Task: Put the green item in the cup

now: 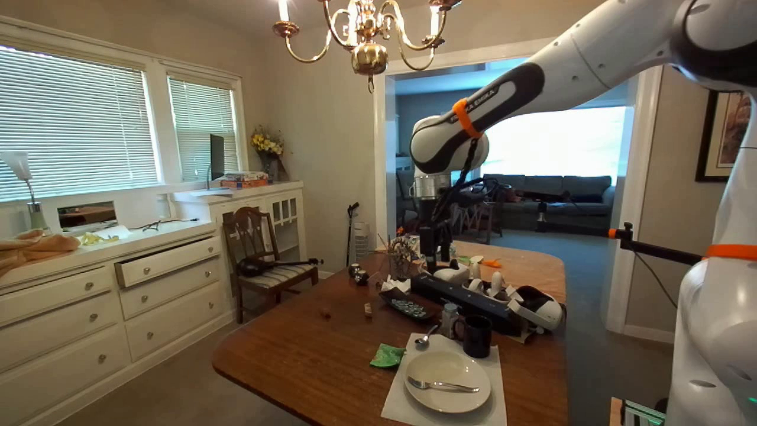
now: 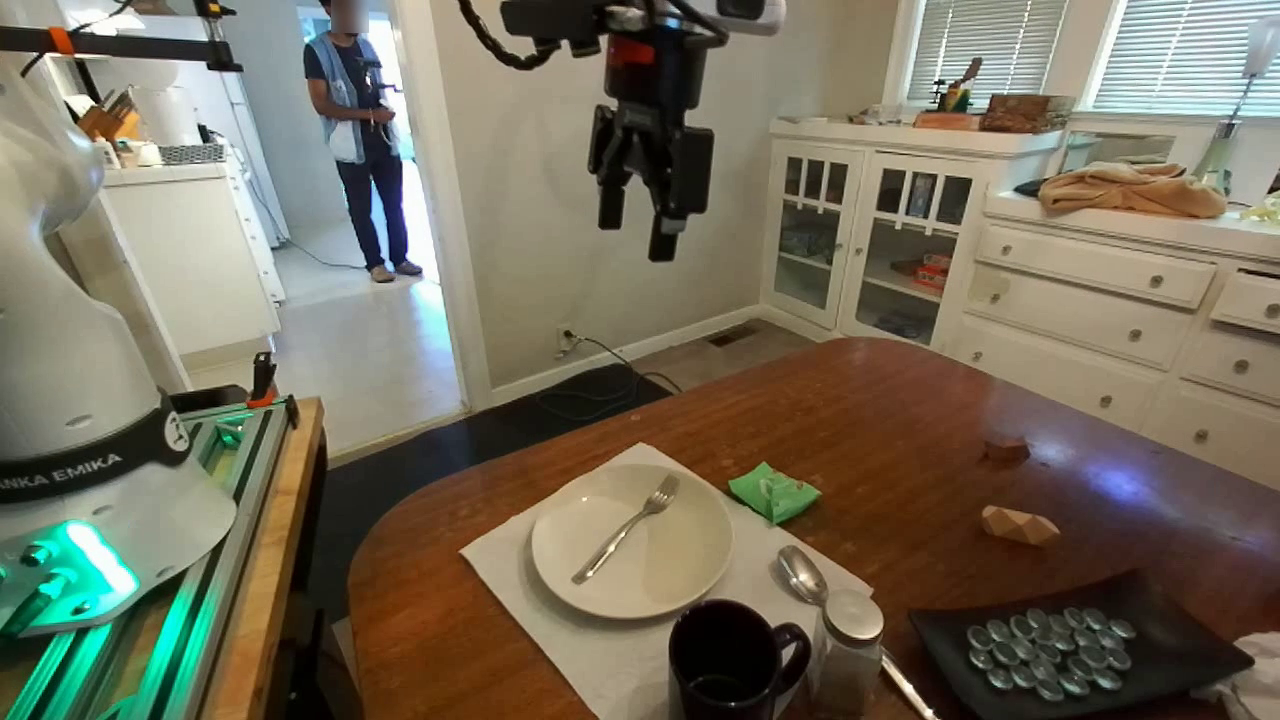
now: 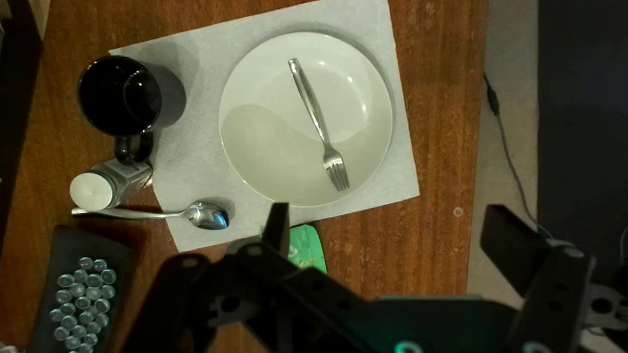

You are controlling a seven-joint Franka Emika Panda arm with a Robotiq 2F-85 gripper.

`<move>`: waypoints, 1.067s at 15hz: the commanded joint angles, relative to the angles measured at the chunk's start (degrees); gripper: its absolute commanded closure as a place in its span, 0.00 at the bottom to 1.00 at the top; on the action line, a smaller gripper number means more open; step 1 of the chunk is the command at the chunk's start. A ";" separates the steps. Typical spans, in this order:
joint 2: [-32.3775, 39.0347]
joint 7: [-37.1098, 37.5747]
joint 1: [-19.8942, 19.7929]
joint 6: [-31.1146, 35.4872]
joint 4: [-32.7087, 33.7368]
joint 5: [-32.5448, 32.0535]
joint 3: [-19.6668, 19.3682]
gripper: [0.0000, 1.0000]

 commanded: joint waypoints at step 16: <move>14.55 0.32 -4.66 -1.78 11.45 1.55 3.98 0.00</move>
